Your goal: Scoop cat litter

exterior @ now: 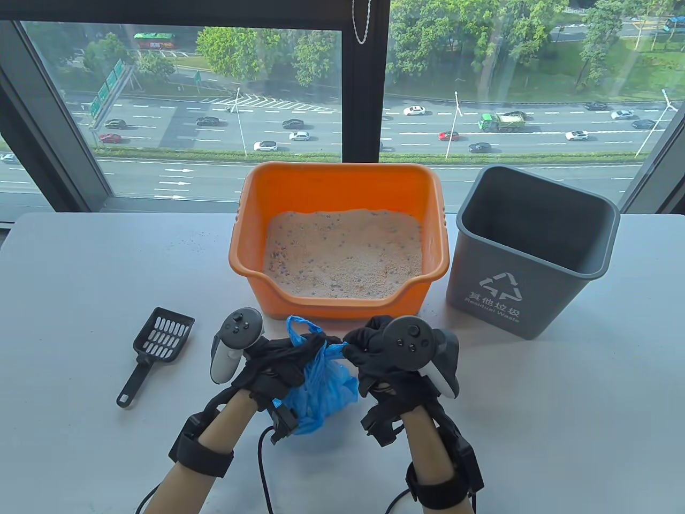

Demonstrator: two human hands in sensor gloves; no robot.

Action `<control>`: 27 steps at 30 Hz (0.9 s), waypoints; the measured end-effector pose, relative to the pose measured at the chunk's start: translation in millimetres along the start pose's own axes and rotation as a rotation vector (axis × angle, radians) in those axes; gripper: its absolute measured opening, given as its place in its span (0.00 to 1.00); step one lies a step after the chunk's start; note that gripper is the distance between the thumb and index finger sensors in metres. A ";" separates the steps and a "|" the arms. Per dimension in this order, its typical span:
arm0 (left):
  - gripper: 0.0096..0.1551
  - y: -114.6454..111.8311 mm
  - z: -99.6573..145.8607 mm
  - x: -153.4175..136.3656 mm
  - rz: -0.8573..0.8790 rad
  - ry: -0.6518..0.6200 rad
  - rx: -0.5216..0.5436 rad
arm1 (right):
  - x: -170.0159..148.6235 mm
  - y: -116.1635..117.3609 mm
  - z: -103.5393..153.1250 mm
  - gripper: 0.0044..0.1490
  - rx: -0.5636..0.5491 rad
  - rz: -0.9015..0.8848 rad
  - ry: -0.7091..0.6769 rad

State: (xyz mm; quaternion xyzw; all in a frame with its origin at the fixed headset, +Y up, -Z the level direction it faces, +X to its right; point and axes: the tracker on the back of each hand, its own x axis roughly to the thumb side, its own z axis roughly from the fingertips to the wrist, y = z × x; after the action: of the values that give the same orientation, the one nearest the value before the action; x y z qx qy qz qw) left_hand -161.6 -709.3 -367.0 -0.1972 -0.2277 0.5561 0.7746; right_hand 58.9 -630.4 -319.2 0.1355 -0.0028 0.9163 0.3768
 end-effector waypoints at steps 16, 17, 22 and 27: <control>0.26 27.3 5.5 -0.5 0.110 0.052 -0.132 | 13.0 33.9 0.3 0.26 0.352 -0.040 -0.064; 0.23 29.5 6.1 -0.7 0.105 0.058 -0.109 | 8.6 27.7 0.6 0.26 0.339 -0.094 -0.048; 0.20 31.8 5.4 0.3 0.082 0.047 -0.103 | -13.8 21.1 -3.9 0.40 0.321 -0.010 0.047; 0.19 27.5 2.9 1.2 0.073 0.002 -0.130 | -23.7 59.2 -14.4 0.67 0.430 0.044 0.012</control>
State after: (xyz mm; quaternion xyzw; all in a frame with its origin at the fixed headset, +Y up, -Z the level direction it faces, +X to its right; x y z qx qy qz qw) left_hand -184.1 -699.6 -379.8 -0.2558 -0.2551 0.5680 0.7395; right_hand 30.5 -687.6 -333.2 0.2070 0.1919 0.9047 0.3193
